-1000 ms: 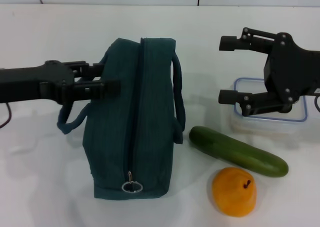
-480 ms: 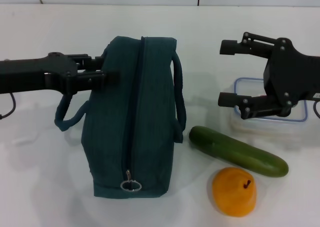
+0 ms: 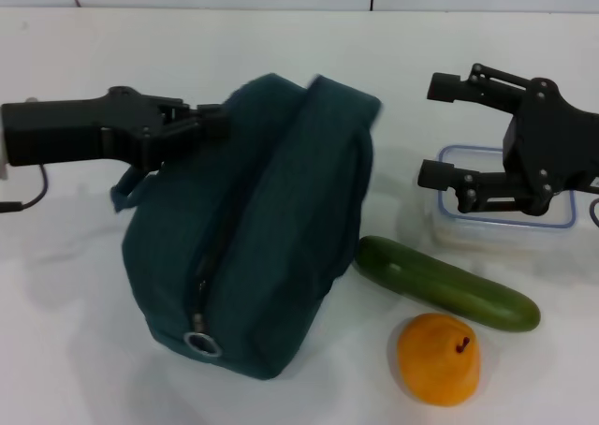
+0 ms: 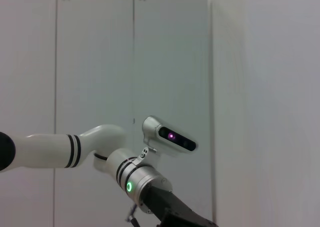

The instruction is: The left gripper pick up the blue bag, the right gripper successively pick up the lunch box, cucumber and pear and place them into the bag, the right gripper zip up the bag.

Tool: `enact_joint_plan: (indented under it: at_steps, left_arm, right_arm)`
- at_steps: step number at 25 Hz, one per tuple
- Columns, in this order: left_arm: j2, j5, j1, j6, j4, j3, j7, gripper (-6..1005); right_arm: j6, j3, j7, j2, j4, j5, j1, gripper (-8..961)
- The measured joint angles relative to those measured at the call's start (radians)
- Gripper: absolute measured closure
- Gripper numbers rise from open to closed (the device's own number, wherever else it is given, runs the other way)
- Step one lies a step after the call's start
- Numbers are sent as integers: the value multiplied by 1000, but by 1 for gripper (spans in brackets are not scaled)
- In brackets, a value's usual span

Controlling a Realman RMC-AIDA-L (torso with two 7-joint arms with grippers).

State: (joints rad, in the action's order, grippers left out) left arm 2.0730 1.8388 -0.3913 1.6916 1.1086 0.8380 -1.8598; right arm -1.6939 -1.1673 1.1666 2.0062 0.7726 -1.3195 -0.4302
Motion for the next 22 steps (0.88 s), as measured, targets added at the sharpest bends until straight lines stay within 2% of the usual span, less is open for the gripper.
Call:
enact_joint_plan:
  at_steps: [5, 10, 16, 22]
  left_arm:
    - [-3, 2, -40, -16, -58, -1, 64, 888]
    - [3, 8, -59, -25, -62, 3, 89, 957]
    - [12, 2, -56, -99, -98, 6, 91, 957]
    - [13, -29, -50, -166, -154, -15, 88, 957]
  right_arm:
    - [-5, 24, -34, 6, -92, 26, 1, 79]
    - [-20, 16, -105, 12, -275, 187, -2, 79]
    - [-62, 16, -244, 22, -532, 336, -32, 80]
    - [-71, 21, -251, 22, -622, 369, -36, 81]
